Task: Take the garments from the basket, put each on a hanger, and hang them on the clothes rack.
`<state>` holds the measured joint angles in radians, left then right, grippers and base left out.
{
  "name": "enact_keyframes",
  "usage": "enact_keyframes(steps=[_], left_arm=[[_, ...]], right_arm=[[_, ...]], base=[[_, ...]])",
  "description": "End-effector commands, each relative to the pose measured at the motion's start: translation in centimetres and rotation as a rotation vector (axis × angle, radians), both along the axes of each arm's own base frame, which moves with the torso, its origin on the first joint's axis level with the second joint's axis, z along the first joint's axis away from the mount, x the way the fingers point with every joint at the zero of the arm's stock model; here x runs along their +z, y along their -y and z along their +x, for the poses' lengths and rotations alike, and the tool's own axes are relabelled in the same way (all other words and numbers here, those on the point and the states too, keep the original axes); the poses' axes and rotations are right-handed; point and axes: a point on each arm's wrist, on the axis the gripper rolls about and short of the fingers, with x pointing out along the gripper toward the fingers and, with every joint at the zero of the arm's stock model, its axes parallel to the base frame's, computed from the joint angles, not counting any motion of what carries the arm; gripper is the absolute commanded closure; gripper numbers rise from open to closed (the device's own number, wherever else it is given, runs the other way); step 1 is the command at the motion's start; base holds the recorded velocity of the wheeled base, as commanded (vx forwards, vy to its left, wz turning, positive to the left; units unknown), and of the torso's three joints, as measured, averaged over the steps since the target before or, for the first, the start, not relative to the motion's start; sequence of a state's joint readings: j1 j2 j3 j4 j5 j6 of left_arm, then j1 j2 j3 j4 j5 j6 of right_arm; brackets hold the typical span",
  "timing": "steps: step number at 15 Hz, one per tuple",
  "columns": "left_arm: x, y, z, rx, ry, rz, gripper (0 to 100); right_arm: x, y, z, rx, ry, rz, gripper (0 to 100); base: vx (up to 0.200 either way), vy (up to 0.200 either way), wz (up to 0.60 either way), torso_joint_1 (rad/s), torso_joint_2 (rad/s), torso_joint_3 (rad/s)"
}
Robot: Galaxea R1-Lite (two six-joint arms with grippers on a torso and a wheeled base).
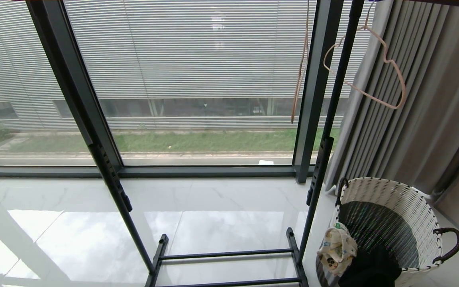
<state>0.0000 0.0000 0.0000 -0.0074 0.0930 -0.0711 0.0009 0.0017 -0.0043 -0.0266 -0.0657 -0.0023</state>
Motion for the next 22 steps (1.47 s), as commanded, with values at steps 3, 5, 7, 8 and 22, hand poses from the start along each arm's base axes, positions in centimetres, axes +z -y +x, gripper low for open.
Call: enact_keyframes(steps=[3, 5, 7, 8, 22], left_arm=[[0.0, 0.0, 0.0, 0.001, 0.0, 0.0, 0], [0.0, 0.0, 0.0, 0.001, 0.0, 0.0, 0], [0.0, 0.0, 0.0, 0.001, 0.0, 0.0, 0], [0.0, 0.0, 0.0, 0.001, 0.0, 0.0, 0], [0.0, 0.0, 0.0, 0.0, -0.002, 0.054, 0]], right_arm=[[4.0, -0.1, 1.1, 0.141, -0.119, -0.147, 0], [4.6, -0.4, 4.7, 0.215, -0.412, -0.33, 0], [4.3, -0.9, 10.0, 0.341, -0.675, -0.45, 0], [3.9, -1.0, 11.3, 0.363, -0.725, -0.475, 0], [-6.9, -2.6, 23.8, 0.515, -0.962, -0.59, 0]], base=[[0.0, 0.0, 0.0, 0.0, 0.0, 0.0], [0.0, 0.0, 0.0, 0.0, 0.0, 0.0], [0.0, 0.0, 0.0, 0.0, 0.0, 0.0], [0.0, 0.0, 0.0, 0.0, 0.0, 0.0], [0.0, 0.0, 0.0, 0.0, 0.0, 0.0]])
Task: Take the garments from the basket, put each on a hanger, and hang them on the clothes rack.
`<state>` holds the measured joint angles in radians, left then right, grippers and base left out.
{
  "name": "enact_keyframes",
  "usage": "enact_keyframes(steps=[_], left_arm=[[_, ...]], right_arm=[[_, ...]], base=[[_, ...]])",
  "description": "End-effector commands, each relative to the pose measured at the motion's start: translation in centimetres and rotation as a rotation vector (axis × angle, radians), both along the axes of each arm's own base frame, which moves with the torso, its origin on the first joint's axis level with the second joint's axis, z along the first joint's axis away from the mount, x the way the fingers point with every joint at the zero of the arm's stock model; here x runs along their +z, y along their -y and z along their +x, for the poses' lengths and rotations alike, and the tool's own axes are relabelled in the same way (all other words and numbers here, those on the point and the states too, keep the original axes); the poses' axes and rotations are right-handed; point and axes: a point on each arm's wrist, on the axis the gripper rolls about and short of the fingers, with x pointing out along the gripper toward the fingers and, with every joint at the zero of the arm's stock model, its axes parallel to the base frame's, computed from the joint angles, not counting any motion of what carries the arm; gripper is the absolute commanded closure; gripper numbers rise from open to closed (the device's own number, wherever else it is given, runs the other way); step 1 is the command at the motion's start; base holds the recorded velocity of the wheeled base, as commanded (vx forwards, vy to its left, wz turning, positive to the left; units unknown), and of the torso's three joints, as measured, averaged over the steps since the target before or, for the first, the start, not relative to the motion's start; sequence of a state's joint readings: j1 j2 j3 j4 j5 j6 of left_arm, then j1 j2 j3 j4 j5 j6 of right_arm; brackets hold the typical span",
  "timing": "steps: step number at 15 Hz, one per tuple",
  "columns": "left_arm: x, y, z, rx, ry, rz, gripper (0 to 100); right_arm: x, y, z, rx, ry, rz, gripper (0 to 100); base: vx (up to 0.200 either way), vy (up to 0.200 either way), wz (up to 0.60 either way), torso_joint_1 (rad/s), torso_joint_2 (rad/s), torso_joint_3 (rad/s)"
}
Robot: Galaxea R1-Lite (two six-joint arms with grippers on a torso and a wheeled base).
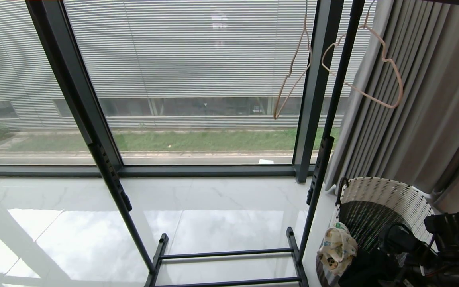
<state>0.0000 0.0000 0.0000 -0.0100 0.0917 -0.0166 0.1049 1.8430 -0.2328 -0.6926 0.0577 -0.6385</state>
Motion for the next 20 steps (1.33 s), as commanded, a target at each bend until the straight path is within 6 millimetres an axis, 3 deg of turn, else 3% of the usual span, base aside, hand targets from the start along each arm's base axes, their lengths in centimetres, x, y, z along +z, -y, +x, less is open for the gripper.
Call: enact_keyframes(steps=[1, 4, 10, 17, 20], left_arm=[[0.0, 0.0, 0.0, 0.0, 0.001, 0.0, 0], [0.0, 0.0, 0.0, 0.0, -0.001, 0.0, 0], [0.0, 0.0, 0.0, 0.0, -0.001, 0.0, 0], [0.0, 0.0, 0.0, 0.0, -0.001, 0.0, 0], [0.0, 0.0, 0.0, 0.0, -0.001, 0.0, 0]], right_arm=[[-2.4, -0.1, 0.9, 0.005, -0.054, -0.01, 0], [-3.2, -0.1, 2.0, -0.004, 0.0, -0.01, 0], [-3.0, -0.1, 2.4, 0.001, 0.021, -0.023, 0], [-3.0, 0.2, 1.0, 0.064, -0.004, -0.074, 0], [-3.1, 0.6, 1.7, 0.045, 0.008, -0.078, 0]], base=[[0.0, 0.0, 0.0, 0.0, 0.0, 0.0], [0.0, 0.0, 0.0, 0.0, 0.0, 0.0], [0.0, 0.0, 0.0, 0.0, 0.0, 0.0], [0.0, 0.0, 0.0, 0.0, 0.0, 0.0], [0.0, 0.0, 0.0, 0.0, 0.0, 0.0]])
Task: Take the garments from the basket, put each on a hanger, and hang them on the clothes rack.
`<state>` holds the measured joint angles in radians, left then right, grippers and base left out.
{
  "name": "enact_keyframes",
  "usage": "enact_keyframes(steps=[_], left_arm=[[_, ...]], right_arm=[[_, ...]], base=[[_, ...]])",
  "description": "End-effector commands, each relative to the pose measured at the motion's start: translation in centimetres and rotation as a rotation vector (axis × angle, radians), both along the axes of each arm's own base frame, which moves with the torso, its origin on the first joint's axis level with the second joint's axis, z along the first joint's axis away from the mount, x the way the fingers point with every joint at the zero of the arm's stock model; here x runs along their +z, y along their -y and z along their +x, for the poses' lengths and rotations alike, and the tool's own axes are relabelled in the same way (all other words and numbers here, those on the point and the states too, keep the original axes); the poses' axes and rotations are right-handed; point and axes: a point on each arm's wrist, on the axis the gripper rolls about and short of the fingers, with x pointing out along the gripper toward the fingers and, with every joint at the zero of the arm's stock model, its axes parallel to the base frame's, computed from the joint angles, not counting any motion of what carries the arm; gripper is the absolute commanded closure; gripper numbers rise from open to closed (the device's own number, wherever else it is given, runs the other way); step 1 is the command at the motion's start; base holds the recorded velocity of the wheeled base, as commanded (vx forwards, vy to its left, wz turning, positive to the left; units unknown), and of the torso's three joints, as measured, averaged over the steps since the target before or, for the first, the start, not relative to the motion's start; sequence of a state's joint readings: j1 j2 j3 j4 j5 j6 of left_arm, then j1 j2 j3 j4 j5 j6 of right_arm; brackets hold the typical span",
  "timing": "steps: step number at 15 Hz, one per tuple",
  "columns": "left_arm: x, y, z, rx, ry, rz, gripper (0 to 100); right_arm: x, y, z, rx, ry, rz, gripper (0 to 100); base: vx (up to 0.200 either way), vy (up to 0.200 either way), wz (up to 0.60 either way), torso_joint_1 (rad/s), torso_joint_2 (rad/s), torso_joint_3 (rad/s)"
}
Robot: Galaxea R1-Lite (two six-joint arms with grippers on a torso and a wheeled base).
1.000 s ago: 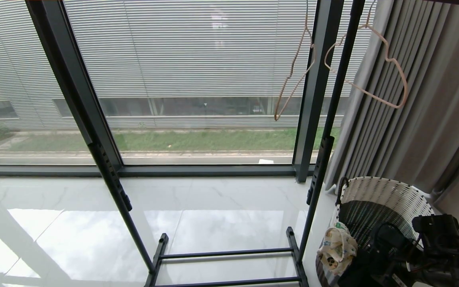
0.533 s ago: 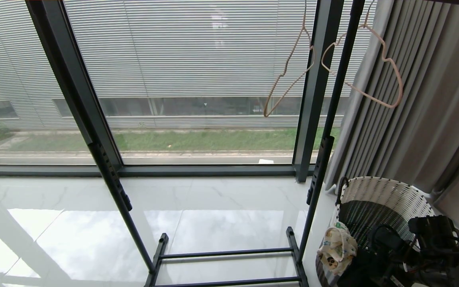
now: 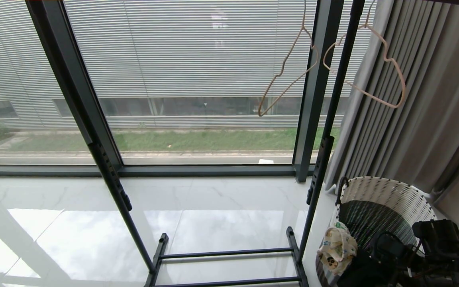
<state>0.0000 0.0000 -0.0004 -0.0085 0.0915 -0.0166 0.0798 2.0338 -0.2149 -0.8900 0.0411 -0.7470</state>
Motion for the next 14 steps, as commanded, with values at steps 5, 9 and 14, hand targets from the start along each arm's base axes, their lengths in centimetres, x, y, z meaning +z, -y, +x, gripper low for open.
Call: enact_keyframes(steps=[5, 9, 14], left_arm=[[0.0, 0.0, 0.0, 0.001, 0.0, 0.001, 0], [0.0, 0.0, 0.0, 0.001, 0.0, 0.001, 0], [0.0, 0.0, 0.0, 0.001, 0.0, 0.0, 0]], right_arm=[[0.6, 1.0, 1.3, -0.033, 0.052, -0.004, 0], [0.8, 1.0, 1.5, -0.019, 0.088, 0.016, 100], [3.9, 0.9, -0.7, -0.002, 0.207, 0.054, 100]], base=[[0.0, 0.0, 0.0, 0.0, 0.0, 0.0], [0.0, 0.0, 0.0, 0.0, 0.0, 0.0], [0.0, 0.0, 0.0, 0.0, 0.0, 0.0]])
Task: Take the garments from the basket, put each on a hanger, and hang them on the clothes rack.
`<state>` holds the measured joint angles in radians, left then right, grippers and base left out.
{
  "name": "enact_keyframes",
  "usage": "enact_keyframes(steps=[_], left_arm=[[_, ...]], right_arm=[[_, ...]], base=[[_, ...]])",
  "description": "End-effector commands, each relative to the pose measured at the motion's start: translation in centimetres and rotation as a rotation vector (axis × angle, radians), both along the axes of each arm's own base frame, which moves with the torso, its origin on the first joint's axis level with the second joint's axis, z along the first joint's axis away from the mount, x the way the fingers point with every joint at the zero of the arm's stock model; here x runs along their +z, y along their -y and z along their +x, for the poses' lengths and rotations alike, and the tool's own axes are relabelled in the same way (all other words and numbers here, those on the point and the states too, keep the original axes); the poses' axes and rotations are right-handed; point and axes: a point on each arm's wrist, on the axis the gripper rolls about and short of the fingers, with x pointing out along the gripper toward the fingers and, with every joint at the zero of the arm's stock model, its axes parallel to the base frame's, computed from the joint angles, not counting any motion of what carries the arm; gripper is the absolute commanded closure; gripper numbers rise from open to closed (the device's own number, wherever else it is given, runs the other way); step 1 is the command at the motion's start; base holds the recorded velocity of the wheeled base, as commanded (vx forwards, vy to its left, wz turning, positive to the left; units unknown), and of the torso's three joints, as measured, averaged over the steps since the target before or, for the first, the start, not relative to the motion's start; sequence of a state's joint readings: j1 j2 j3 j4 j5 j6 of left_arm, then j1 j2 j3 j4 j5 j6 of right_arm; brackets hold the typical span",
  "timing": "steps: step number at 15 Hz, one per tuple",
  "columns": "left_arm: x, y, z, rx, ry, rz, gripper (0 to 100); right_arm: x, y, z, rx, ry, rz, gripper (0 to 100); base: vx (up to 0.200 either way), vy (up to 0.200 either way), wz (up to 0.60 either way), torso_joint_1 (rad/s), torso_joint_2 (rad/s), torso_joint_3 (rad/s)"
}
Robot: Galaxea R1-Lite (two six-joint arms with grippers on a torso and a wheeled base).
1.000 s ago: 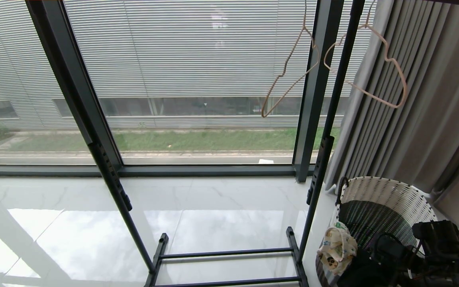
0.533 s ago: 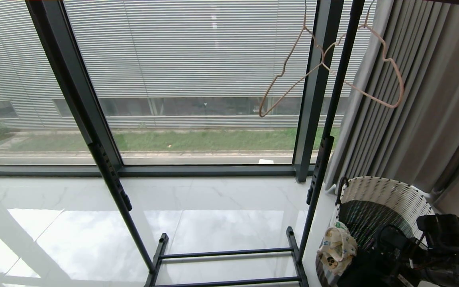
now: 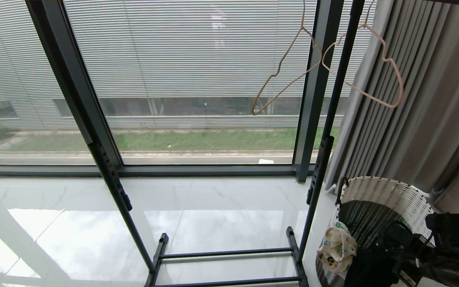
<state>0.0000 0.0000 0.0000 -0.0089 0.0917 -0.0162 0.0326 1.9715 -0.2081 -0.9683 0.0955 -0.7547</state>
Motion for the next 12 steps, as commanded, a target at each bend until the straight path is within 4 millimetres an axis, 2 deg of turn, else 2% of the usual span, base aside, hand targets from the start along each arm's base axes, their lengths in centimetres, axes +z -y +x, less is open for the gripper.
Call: enact_keyframes(steps=[1, 2, 3, 4, 6, 8, 10, 12], left_arm=[[0.0, 0.0, 0.0, 0.0, 0.0, -0.001, 0], [0.0, 0.0, 0.0, 0.0, 0.0, -0.001, 0], [0.0, 0.0, 0.0, 0.0, 0.0, -0.001, 0], [0.0, 0.0, 0.0, 0.0, 0.0, -0.001, 0], [0.0, 0.0, 0.0, 0.0, -0.001, -0.002, 0], [0.0, 0.0, 0.0, 0.0, -0.001, -0.002, 0], [0.0, 0.0, 0.0, 0.0, -0.001, -0.001, 0], [0.0, 0.0, 0.0, 0.0, -0.002, 0.004, 0]], right_arm=[[3.5, -0.2, -1.8, -0.001, 0.135, 0.031, 100], [5.2, -0.3, -2.5, -0.01, 0.212, 0.048, 100], [6.1, -0.2, -2.8, -0.014, 0.247, 0.05, 100], [8.6, -0.2, -4.0, -0.019, 0.339, 0.052, 100], [11.8, 0.0, -6.9, -0.029, 0.381, 0.048, 100], [14.9, 0.2, -10.8, -0.043, 0.36, 0.039, 100], [16.9, 0.4, -14.3, -0.058, 0.348, 0.057, 100], [17.6, 0.5, -16.3, -0.066, 0.371, 0.071, 100]], base=[[0.0, 0.0, 0.0, 0.0, 0.0, 0.0], [0.0, 0.0, 0.0, 0.0, 0.0, 0.0], [0.0, 0.0, 0.0, 0.0, 0.0, 0.0], [0.0, 0.0, 0.0, 0.0, 0.0, 0.0], [0.0, 0.0, 0.0, 0.0, 0.0, 0.0], [0.0, 0.0, 0.0, 0.0, 0.0, 0.0], [0.0, 0.0, 0.0, 0.0, 0.0, 0.0], [0.0, 0.0, 0.0, 0.0, 0.0, 0.0]])
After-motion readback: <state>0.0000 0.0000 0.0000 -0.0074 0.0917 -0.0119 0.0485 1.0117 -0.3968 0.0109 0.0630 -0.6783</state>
